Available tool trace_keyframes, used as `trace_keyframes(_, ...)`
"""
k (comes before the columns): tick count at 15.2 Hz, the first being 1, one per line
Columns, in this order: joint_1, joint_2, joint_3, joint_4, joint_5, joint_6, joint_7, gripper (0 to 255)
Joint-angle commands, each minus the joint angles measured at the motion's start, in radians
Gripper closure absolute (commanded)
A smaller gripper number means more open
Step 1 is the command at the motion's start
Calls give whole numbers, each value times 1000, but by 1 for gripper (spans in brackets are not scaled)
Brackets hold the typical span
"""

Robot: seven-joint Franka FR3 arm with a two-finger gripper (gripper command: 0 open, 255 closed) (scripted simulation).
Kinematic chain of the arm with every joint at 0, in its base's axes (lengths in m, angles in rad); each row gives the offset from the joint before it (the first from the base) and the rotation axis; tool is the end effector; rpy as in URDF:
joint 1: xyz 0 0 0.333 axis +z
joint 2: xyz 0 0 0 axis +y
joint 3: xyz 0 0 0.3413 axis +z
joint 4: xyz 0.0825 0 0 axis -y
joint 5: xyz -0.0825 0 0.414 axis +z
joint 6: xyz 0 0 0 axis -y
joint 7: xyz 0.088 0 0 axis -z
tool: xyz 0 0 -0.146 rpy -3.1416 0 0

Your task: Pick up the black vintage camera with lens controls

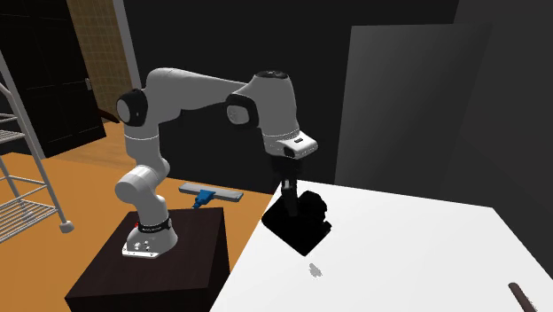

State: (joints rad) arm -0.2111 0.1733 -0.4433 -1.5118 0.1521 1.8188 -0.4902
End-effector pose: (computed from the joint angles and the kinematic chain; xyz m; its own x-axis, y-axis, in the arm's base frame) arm 0.5506 -0.3727 0.5671 0.9701 -0.1754 0.1679 -0.1783 -0.9840 0.0020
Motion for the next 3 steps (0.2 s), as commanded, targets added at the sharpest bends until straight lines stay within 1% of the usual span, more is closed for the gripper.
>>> trace_keyframes(1,-4,5,-2,33,3,-27,-1,255)
trace_keyframes(3,-4,6,-2,36,3,-29,-1,255)
